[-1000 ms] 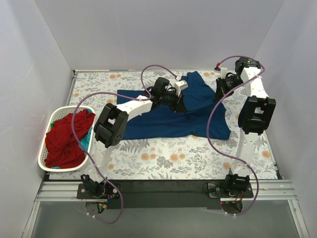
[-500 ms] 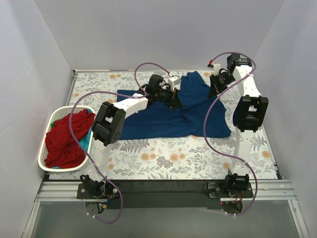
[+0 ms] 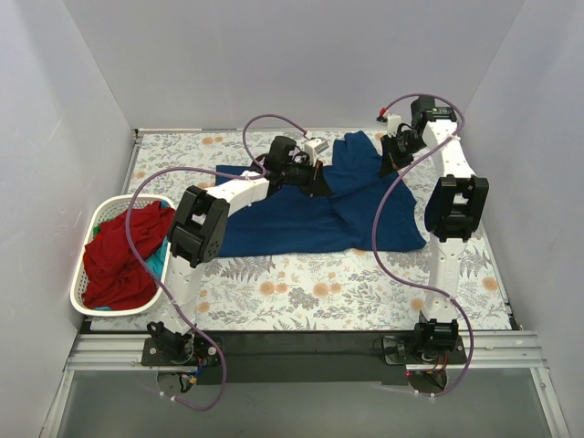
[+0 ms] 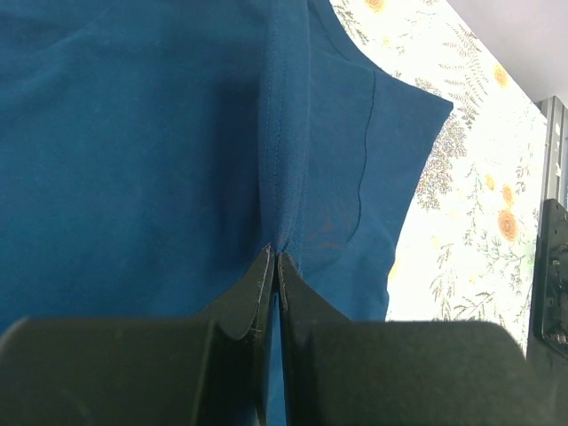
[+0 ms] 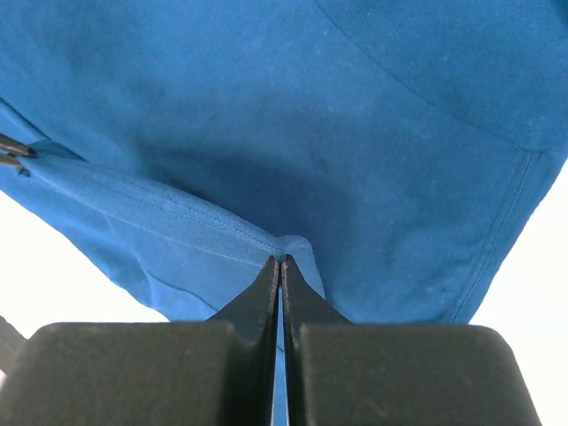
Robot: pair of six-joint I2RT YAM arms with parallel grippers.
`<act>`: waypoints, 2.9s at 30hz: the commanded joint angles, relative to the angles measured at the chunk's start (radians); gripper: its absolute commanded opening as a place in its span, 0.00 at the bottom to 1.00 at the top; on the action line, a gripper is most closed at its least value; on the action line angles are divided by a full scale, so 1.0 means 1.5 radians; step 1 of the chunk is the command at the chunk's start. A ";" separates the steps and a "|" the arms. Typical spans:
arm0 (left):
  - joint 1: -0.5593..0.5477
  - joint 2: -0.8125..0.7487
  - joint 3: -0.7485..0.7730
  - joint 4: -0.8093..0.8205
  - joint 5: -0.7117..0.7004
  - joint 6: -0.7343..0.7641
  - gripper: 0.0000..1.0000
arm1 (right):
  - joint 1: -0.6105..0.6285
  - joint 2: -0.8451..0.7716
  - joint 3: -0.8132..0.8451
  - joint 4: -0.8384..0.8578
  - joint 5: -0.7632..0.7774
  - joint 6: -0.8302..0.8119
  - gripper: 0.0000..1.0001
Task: Fold and stack the t-shirts
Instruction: Fold the tshirt
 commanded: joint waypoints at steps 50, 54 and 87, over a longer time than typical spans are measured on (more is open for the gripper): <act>0.297 -0.386 -0.240 -0.592 -0.061 0.216 0.58 | -0.112 -0.255 -0.422 -0.049 0.119 -0.106 0.60; 0.325 -0.401 -0.273 -0.614 -0.116 0.244 0.58 | -0.113 -0.242 -0.456 -0.040 0.133 -0.108 0.56; 0.341 -0.307 -0.358 -0.560 -0.297 0.199 0.41 | -0.119 -0.201 -0.550 0.052 0.209 -0.125 0.03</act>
